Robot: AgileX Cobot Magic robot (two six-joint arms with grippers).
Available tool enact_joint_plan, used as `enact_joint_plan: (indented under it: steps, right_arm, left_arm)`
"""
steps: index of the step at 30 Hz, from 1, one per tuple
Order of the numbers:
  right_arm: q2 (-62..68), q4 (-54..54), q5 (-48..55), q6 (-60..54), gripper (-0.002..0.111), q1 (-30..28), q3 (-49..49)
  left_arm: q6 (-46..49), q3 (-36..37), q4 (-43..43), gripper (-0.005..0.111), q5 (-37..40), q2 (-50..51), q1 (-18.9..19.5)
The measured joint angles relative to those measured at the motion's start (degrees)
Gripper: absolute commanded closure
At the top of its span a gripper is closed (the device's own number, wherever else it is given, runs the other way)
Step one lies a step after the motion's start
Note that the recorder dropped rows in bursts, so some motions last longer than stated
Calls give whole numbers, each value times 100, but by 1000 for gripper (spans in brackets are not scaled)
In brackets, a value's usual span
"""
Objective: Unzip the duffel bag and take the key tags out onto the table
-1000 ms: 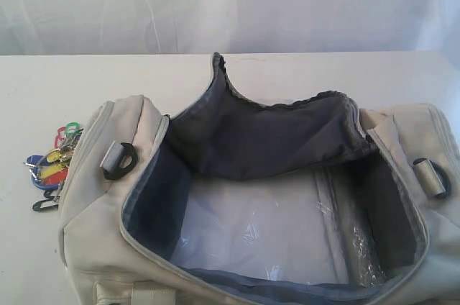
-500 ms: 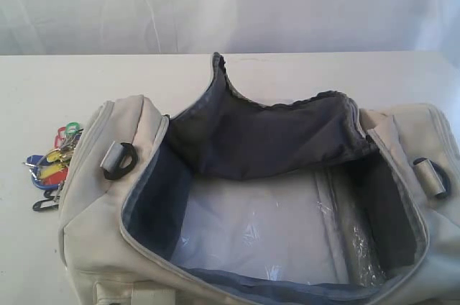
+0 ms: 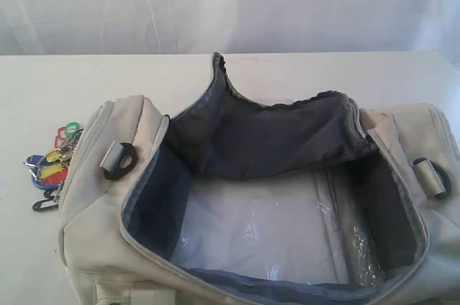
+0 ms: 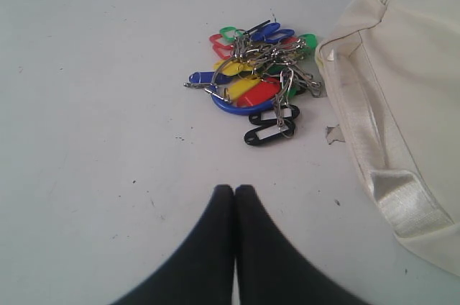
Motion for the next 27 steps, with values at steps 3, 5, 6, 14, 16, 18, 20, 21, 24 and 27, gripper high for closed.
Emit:
enact_joint_plan:
  steps: [3,5,6,14,16,18,20,21,24,27]
  right_arm:
    - [0,0,0,0,108,0,0]
    - [0,0,0,0,108,0,0]
    - [0,0,0,0,108,0,0]
    - [0,0,10,484,108,0,0]
    - [0,0,10,492,108,0,0]
    - [0,0,10,492,108,89,0]
    - [0,0,10,492,108,207,0]
    - [0,0,10,492,108,237,0]
    - [0,0,21,506,108,237,0]
    - [0,0,32,506,108,237,0]
  left_arm:
    - [0,0,0,107,0,0,0]
    - [0,0,0,107,0,0,0]
    - [0,0,0,107,0,0,0]
    - [0,0,0,107,0,0,0]
    - [0,0,0,107,0,0,0]
    - [0,0,0,107,0,0,0]
    - [0,0,0,107,0,0,0]
    - [0,0,0,107,0,0,0]
    - [0,0,0,107,0,0,0]
    - [0,0,0,107,0,0,0]
